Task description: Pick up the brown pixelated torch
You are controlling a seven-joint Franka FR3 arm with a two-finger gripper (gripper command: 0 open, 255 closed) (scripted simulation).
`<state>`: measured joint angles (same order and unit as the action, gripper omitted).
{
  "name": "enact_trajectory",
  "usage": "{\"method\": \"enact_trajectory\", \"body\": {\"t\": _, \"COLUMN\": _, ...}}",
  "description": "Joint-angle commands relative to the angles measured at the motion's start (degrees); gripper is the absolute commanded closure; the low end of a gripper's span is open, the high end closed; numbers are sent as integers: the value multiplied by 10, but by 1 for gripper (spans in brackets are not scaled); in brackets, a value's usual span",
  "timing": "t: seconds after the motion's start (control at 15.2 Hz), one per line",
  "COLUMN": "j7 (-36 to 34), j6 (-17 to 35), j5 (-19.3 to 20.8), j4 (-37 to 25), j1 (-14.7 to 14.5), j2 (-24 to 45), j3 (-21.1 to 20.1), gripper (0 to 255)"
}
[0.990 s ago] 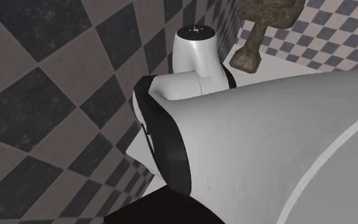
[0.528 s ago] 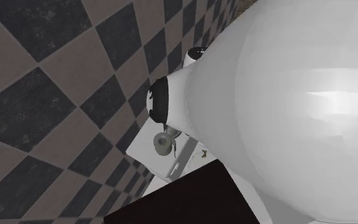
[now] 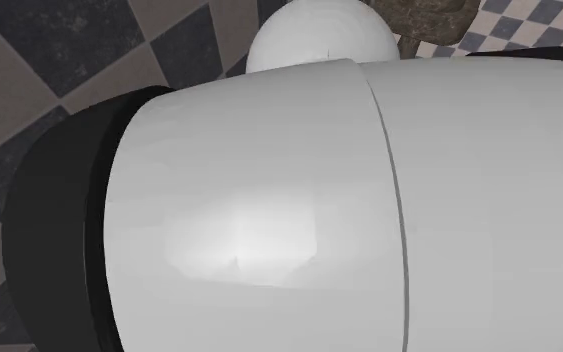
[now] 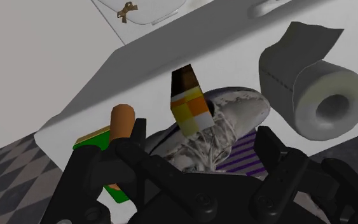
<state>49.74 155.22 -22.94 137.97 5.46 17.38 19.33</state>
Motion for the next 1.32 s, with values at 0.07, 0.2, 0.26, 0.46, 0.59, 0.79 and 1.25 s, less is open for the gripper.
{"method": "enact_trajectory", "body": {"t": 0.07, "j7": 29, "j6": 19, "j5": -33, "j4": -14, "j1": 18, "j2": 35, "j3": -22, "gripper": 0}}
{"method": "enact_trajectory", "body": {"t": 0.2, "j7": 41, "j6": 30, "j5": -48, "j4": -18, "j1": 27, "j2": 51, "j3": -33, "gripper": 0}}
{"method": "enact_trajectory", "body": {"t": 0.26, "j7": 46, "j6": 36, "j5": -55, "j4": -21, "j1": 31, "j2": 59, "j3": -39, "gripper": 0}}
{"method": "enact_trajectory", "body": {"t": 0.46, "j7": 61, "j6": 50, "j5": -72, "j4": -27, "j1": 43, "j2": 80, "j3": -54, "gripper": 0}}
{"method": "enact_trajectory", "body": {"t": 0.59, "j7": 62, "j6": 50, "j5": -72, "j4": -28, "j1": 44, "j2": 81, "j3": -55, "gripper": 255}}
{"method": "enact_trajectory", "body": {"t": 0.79, "j7": 62, "j6": 50, "j5": -72, "j4": -29, "j1": 44, "j2": 81, "j3": -55, "gripper": 255}}
{"method": "enact_trajectory", "body": {"t": 1.25, "j7": 55, "j6": 45, "j5": -65, "j4": -24, "j1": 38, "j2": 72, "j3": -48, "gripper": 255}}
